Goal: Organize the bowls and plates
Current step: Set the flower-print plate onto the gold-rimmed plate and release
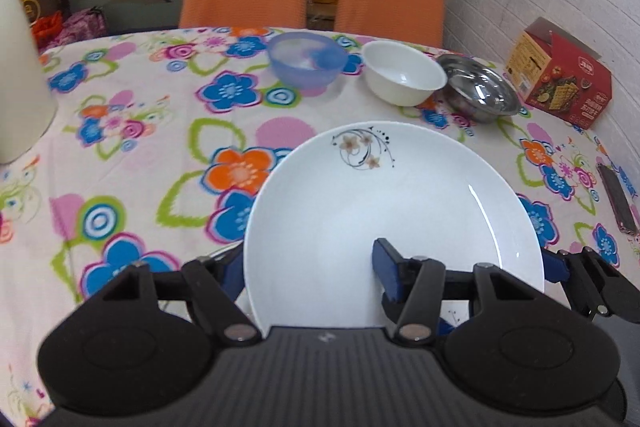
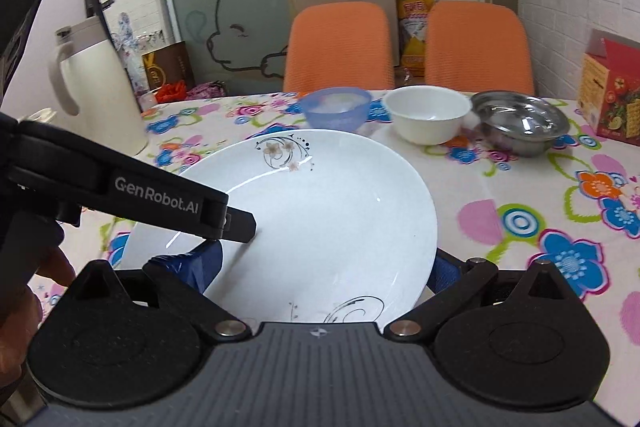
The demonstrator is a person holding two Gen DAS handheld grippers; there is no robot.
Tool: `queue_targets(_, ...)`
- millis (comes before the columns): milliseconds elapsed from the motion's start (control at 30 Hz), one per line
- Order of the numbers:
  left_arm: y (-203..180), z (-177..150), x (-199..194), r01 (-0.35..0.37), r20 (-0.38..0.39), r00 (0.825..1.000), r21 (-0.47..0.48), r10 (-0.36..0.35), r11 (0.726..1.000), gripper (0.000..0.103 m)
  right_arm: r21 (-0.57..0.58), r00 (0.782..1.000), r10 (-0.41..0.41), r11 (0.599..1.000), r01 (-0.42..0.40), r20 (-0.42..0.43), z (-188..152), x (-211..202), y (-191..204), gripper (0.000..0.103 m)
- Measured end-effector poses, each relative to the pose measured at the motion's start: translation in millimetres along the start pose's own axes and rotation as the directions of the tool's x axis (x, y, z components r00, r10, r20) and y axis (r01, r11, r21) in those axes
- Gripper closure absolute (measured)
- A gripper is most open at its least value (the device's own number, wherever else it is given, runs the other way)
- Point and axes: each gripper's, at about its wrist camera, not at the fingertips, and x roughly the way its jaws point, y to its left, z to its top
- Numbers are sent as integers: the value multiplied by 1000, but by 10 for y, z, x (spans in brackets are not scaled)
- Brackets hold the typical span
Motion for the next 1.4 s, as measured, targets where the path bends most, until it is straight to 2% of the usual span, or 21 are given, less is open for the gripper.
queue_targets(100,293,-187,-109,-47,-1,999,-44,47,998,48,-21,999,48,999,-49,-25,-72,56,253,13)
queue_targets(267,613,-444,-137,-57,-25,998,-97,55,994,49,-51,995,70,996,-74,-75,-200,132,499,13)
queue_targets(367,622,-524,-134,-31,-8,999,-93,31,995,49,-59,996,50,997,-55,-79,-253,122,527,13)
queue_targets(500,593,-551,-124,-37,22,999,-76,38,996,48,-73,996,49,996,-55,-81,-295,88,585,13)
queue_targets(700,675,-572,-176,6,43,999,-97,-1,995,44,-90,997,37,995,-43,-73,-322,62,607,15)
queue_targets(833,731,-554,-263,-8,81,997,-105,17,994,38,-201,998,-34,979,22,-59,-382,64,749,13)
queue_targets(1033,770,-525,-361,-2,108,994,-118,15,993,35,-219,995,-22,976,-1,-101,-336,43,703,15)
queue_targets(1200,793,-536,-429,4,130,991,-123,12,992,29,-147,986,56,986,-79,-155,-231,2,561,15)
queue_targets(1300,804,-535,-452,10,138,990,-130,8,992,29,-142,986,43,988,-66,-161,-201,10,554,15)
queue_targets(1400,815,-541,-475,20,144,990,-134,0,991,29,-74,989,35,996,-45,-142,-217,8,442,15)
